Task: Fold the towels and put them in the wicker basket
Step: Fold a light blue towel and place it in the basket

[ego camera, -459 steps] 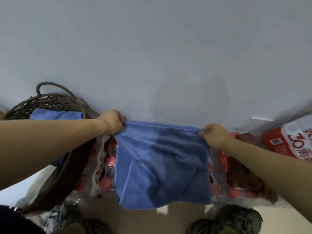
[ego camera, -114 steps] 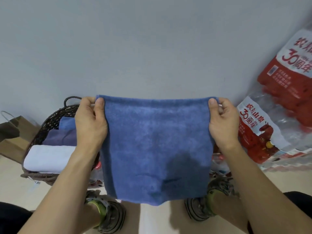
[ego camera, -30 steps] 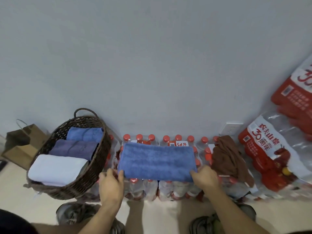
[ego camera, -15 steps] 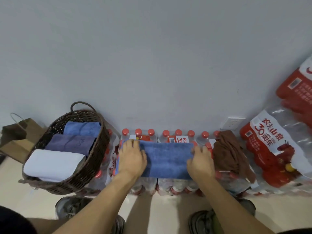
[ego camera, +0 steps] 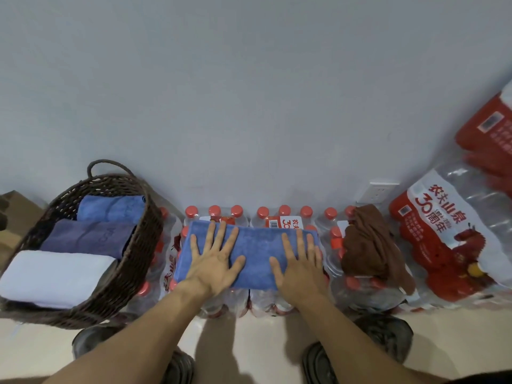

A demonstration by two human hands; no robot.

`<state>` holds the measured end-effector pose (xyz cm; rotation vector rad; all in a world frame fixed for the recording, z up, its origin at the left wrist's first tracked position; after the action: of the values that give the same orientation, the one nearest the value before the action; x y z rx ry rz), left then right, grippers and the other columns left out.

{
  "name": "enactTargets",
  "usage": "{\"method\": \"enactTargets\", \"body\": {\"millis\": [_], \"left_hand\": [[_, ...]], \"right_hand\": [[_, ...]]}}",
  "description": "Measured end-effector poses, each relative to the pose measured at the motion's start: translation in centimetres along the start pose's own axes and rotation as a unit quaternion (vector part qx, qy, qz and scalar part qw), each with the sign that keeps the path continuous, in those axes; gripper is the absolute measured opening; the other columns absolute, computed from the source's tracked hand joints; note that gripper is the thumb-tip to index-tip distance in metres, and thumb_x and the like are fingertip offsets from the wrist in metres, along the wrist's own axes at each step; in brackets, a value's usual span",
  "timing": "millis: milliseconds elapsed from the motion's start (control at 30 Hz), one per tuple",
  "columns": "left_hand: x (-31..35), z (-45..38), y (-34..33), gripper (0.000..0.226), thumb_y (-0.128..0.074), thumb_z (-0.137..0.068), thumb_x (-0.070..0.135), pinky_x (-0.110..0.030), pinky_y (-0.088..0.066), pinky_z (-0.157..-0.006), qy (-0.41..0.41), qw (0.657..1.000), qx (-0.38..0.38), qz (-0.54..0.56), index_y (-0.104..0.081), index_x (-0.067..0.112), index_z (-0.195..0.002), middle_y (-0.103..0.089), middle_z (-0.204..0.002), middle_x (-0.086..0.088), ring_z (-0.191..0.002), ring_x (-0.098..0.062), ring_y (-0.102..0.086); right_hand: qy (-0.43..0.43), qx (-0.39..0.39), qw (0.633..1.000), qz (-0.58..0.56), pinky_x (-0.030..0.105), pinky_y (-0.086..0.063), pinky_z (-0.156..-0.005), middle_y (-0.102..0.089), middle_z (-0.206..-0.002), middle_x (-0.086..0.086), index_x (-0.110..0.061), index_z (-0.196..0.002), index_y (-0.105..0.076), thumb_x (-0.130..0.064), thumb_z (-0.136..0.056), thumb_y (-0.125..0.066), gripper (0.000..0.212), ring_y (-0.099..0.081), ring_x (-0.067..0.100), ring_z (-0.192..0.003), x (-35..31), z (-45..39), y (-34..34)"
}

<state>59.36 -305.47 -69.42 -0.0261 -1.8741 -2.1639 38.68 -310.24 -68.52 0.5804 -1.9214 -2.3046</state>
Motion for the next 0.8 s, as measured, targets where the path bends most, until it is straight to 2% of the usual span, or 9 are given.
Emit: {"method": "enactTargets", "body": {"millis": [33, 100, 133, 200, 367, 533, 633, 700, 800], "left_hand": [[0.1, 0.2, 0.3, 0.073, -0.013, -0.092, 0.068, -0.051, 0.029, -0.108, -0.001, 1.000, 0.011, 0.010, 0.010, 0.035, -0.153, 0.021, -0.161, 0.002, -0.140, -0.014, 0.033], [0.3, 1.2, 0.8, 0.073, -0.015, -0.092, 0.067, -0.050, 0.024, -0.113, -0.003, 0.998, 0.058, 0.018, -0.005, 0.032, -0.156, 0.009, -0.164, 0.000, -0.146, -0.016, 0.023], [0.5, 1.8, 0.8, 0.072, -0.016, -0.093, 0.065, -0.050, 0.020, -0.116, -0.003, 0.997, 0.076, 0.016, -0.011, 0.031, -0.156, 0.003, -0.164, -0.001, -0.149, -0.017, 0.016], [1.1, 3.0, 0.1, 0.068, -0.014, -0.096, 0.062, -0.050, 0.015, -0.119, 0.009, 0.998, 0.066, 0.013, -0.007, 0.030, -0.156, 0.003, -0.164, -0.001, -0.149, -0.019, 0.015], [1.7, 3.4, -0.8, 0.083, 0.000, -0.086, 0.077, -0.048, 0.030, -0.110, 0.034, 0.999, 0.022, -0.001, 0.012, 0.032, -0.154, 0.019, -0.160, -0.001, -0.146, -0.022, 0.026], [1.5, 3.8, -0.5, 0.094, -0.008, -0.078, 0.086, -0.050, 0.030, -0.110, 0.025, 1.000, -0.003, -0.014, 0.021, 0.033, -0.151, 0.022, -0.161, -0.003, -0.144, -0.024, 0.031], [2.4, 4.2, -0.1, 0.091, -0.020, -0.084, 0.080, -0.056, 0.023, -0.110, 0.076, 0.997, -0.021, 0.005, 0.023, 0.035, -0.150, 0.028, -0.159, -0.001, -0.142, -0.026, 0.034], [3.5, 4.5, 0.2, 0.090, -0.027, -0.089, 0.074, -0.062, 0.017, -0.110, 0.110, 0.992, -0.061, 0.011, 0.023, 0.033, -0.150, 0.030, -0.158, -0.003, -0.143, -0.030, 0.033], [5.3, 4.1, 1.7, 0.085, -0.042, -0.091, 0.056, -0.065, 0.006, -0.113, 0.144, 0.984, -0.097, 0.033, 0.005, 0.025, -0.155, 0.013, -0.163, -0.010, -0.148, -0.038, 0.016]], "right_hand": [[-0.024, 0.007, 1.000, -0.004, 0.042, 0.012, -0.120, 0.018, -0.163, 0.007, -0.029, -0.156, 0.006, -0.061, -0.098, -0.023, 0.072, 0.017, 0.027, -0.150, 0.0, 0.0, 0.2], [-0.096, 0.032, 0.994, -0.046, 0.046, -0.015, -0.122, -0.001, -0.164, 0.013, -0.022, -0.156, -0.008, -0.059, -0.096, -0.034, 0.075, -0.004, 0.032, -0.150, 0.4, 0.0, 1.1], [-0.136, 0.051, 0.987, -0.071, 0.045, -0.028, -0.117, -0.015, -0.160, 0.015, -0.017, -0.154, -0.017, -0.060, -0.093, -0.042, 0.079, -0.018, 0.033, -0.145, 0.7, 0.1, 1.7], [-0.185, 0.066, 0.976, -0.092, 0.044, -0.040, -0.106, -0.036, -0.145, 0.015, -0.012, -0.147, -0.029, -0.064, -0.085, -0.055, 0.085, -0.037, 0.031, -0.132, 1.3, 0.2, 2.8], [-0.250, -0.025, 0.958, -0.140, 0.039, -0.050, -0.089, -0.045, -0.132, 0.015, -0.008, -0.134, -0.040, -0.060, -0.070, -0.078, 0.092, -0.054, 0.033, -0.116, 3.4, -0.8, 4.2], [-0.229, -0.149, 0.950, -0.151, 0.038, -0.049, -0.093, -0.058, -0.130, 0.005, -0.020, -0.134, -0.048, -0.060, -0.073, -0.075, 0.078, -0.058, 0.028, -0.116, 3.7, -1.5, 3.9], [-0.218, -0.125, 0.945, -0.208, 0.025, -0.048, -0.070, -0.064, -0.118, 0.007, -0.013, -0.112, -0.058, -0.044, -0.075, -0.080, 0.054, -0.061, 0.021, -0.092, 4.0, -1.8, 4.2], [-0.220, -0.122, 0.920, -0.301, 0.023, -0.045, -0.056, -0.066, -0.104, 0.006, -0.012, -0.090, -0.061, -0.032, -0.073, -0.084, 0.035, -0.060, 0.016, -0.078, 4.6, -2.0, 4.8], [-0.217, -0.176, 0.850, -0.447, 0.028, -0.054, -0.059, -0.069, -0.099, 0.000, -0.017, -0.090, -0.064, -0.020, -0.070, -0.087, 0.030, -0.066, 0.020, -0.086, 5.0, -1.5, 6.3]]}}
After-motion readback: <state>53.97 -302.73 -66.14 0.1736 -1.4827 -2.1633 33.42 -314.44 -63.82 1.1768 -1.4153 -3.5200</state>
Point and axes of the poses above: each hand's wrist, its own z-axis away from the middle knuckle, its own y-axis out of the back of the hand, x = y × z, the point moved 2 cm from there along -z, towards the middle knuckle
